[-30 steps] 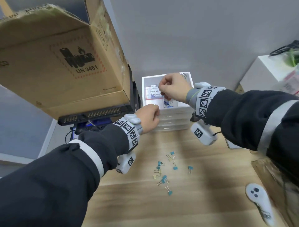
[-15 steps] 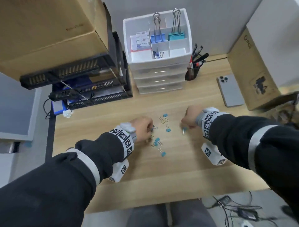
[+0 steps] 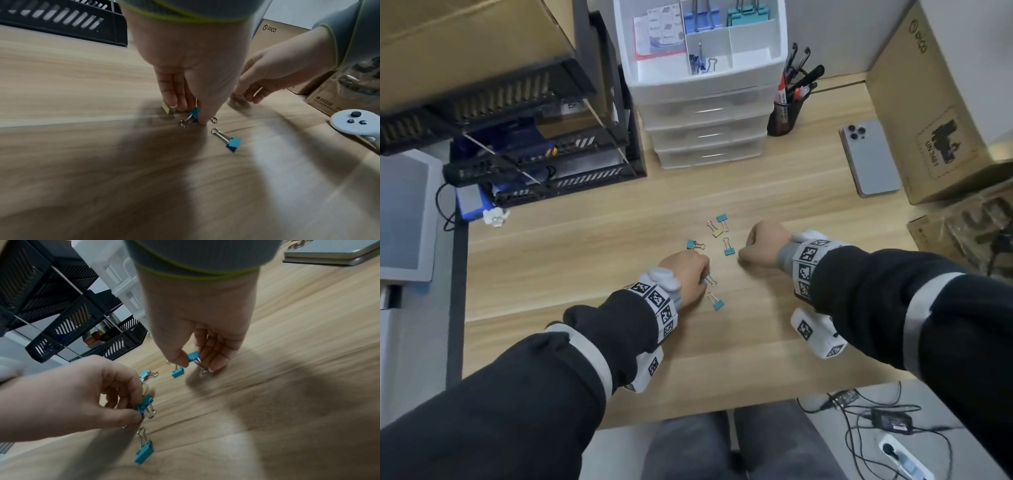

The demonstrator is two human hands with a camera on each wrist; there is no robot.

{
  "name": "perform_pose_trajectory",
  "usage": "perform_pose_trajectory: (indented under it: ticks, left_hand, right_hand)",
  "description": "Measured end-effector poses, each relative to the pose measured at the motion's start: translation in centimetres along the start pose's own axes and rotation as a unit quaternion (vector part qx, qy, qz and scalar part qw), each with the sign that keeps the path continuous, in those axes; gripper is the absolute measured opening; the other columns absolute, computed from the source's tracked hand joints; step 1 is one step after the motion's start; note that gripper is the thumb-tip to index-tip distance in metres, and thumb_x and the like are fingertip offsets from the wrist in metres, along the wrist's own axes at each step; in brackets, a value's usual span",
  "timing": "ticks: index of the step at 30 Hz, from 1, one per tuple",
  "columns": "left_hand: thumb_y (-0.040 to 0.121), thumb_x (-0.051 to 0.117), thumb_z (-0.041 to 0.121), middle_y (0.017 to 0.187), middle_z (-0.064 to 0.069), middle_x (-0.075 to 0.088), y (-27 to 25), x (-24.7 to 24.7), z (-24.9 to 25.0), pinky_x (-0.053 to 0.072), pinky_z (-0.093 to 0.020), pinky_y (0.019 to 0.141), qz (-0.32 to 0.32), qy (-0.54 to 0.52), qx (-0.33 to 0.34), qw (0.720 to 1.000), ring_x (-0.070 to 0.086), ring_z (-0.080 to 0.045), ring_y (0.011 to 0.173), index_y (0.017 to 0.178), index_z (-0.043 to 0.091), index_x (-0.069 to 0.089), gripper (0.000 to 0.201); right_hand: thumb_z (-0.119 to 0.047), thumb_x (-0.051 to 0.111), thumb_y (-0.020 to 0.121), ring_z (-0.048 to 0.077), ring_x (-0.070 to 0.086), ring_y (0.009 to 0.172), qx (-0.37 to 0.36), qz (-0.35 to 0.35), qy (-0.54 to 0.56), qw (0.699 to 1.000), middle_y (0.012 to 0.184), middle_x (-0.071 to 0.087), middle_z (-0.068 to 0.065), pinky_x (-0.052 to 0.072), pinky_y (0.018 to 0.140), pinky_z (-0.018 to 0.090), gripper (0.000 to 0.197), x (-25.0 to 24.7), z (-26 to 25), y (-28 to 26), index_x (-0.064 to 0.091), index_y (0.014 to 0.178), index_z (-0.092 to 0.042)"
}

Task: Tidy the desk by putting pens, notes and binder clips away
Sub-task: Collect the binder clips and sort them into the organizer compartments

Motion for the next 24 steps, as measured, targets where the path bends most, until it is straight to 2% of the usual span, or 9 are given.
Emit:
perform_pose_trajectory:
  ticks: [3, 7, 11, 12, 14, 16, 18, 21, 24]
  left_hand:
    - [0.076, 0.059, 0.017, 0.091, 0.004, 0.061, -0.2, 0.0, 0.2, 0.042, -0.031, 0.06, 0.016, -0.029, -0.012, 0.999, 0.059, -0.023, 0.08, 0.085, 0.024, 0.051, 0.013]
    - [0.074, 0.059, 0.012, 0.1, 0.0, 0.054, -0.8, -0.2, 0.3, 0.05, -0.04, 0.069, 0.046, -0.096, -0.013, 0.994, 0.057, -0.028, 0.079, 0.094, 0.019, 0.051, 0.022]
    - [0.081, 0.055, 0.01, 0.106, -0.005, 0.049, -0.9, -0.6, 0.5, 0.051, -0.044, 0.072, 0.046, -0.119, -0.034, 0.991, 0.057, -0.031, 0.079, 0.1, 0.014, 0.051, 0.02]
    - [0.083, 0.053, 0.013, 0.107, -0.006, 0.049, -0.9, -0.6, 0.4, 0.051, -0.045, 0.073, 0.036, -0.108, -0.043, 0.993, 0.057, -0.031, 0.08, 0.101, 0.014, 0.05, 0.018]
    - [0.085, 0.048, 0.018, 0.107, -0.005, 0.05, -0.9, -0.5, 0.2, 0.052, -0.045, 0.073, 0.018, -0.07, -0.048, 0.996, 0.057, -0.031, 0.079, 0.103, 0.016, 0.049, 0.018]
    - [0.084, 0.047, 0.024, 0.106, -0.004, 0.052, -0.9, -0.4, 0.2, 0.053, -0.043, 0.07, 0.015, -0.038, -0.034, 0.999, 0.058, -0.031, 0.079, 0.103, 0.018, 0.047, 0.019]
    - [0.082, 0.05, 0.03, 0.105, -0.003, 0.053, -0.8, 0.1, 0.1, 0.053, -0.042, 0.067, 0.015, -0.013, -0.005, 1.0, 0.059, -0.031, 0.079, 0.103, 0.02, 0.047, 0.023]
    - [0.086, 0.051, 0.027, 0.109, -0.002, 0.054, -0.3, 0.7, -0.1, 0.053, -0.041, 0.067, -0.003, 0.027, 0.021, 0.999, 0.061, -0.032, 0.082, 0.114, 0.024, 0.05, 0.028]
    - [0.09, 0.05, 0.025, 0.112, 0.0, 0.055, 0.1, 0.8, -0.5, 0.053, -0.04, 0.069, -0.015, 0.035, 0.032, 0.999, 0.062, -0.032, 0.085, 0.116, 0.027, 0.053, 0.027]
  right_hand:
    - [-0.019, 0.067, 0.085, 0.023, 0.06, 0.085, -0.029, 0.005, 0.06, 0.998, 0.087, 0.065, 0.004, 0.048, 0.072, 0.029, 0.01, 0.4, -0.2, -0.2, 0.065, 0.09, -0.011]
    - [-0.015, 0.06, 0.089, 0.023, 0.057, 0.088, -0.037, 0.035, 0.085, 0.995, 0.094, 0.063, 0.005, 0.043, 0.075, 0.028, 0.003, 0.3, -0.6, 0.1, 0.062, 0.091, -0.013]
    - [-0.004, 0.041, 0.096, 0.029, 0.052, 0.089, -0.029, 0.015, 0.036, 0.999, 0.099, 0.059, 0.012, 0.041, 0.077, 0.03, 0.016, 0.3, -1.7, 0.4, 0.056, 0.093, -0.007]
    - [-0.007, 0.04, 0.096, 0.03, 0.052, 0.089, -0.024, 0.007, 0.035, 0.999, 0.101, 0.06, 0.013, 0.041, 0.076, 0.03, 0.016, 0.6, -1.8, 0.4, 0.056, 0.094, -0.006]
    - [-0.024, 0.044, 0.092, 0.029, 0.056, 0.087, -0.012, -0.002, 0.029, 1.0, 0.104, 0.064, 0.01, 0.044, 0.078, 0.032, 0.021, 1.0, -2.0, 0.6, 0.057, 0.097, -0.008]
    - [-0.044, 0.049, 0.084, 0.027, 0.06, 0.081, -0.014, 0.0, -0.007, 1.0, 0.095, 0.067, 0.008, 0.049, 0.073, 0.035, 0.033, 1.4, -1.9, 0.6, 0.053, 0.093, -0.013]
    - [-0.052, 0.056, 0.081, 0.024, 0.061, 0.074, -0.017, 0.01, -0.05, 0.999, 0.083, 0.063, 0.003, 0.05, 0.068, 0.034, 0.038, 1.6, -1.8, 0.4, 0.051, 0.09, -0.015]
    - [-0.052, 0.06, 0.078, 0.02, 0.058, 0.065, -0.021, 0.031, -0.068, 0.997, 0.075, 0.06, 0.001, 0.047, 0.059, 0.031, 0.036, 1.7, -1.7, 0.5, 0.049, 0.081, -0.018]
    - [-0.041, 0.056, 0.073, 0.022, 0.058, 0.06, -0.028, 0.02, -0.07, 0.997, 0.072, 0.064, 0.002, 0.044, 0.056, 0.028, 0.023, 1.8, -1.7, 1.0, 0.051, 0.074, -0.019]
Point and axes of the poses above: each hand's wrist, its own y-axis towards the middle knuckle, its own x-axis out of the palm, z = x × y, the point moved 1 cm from there along y, towards the middle knuckle
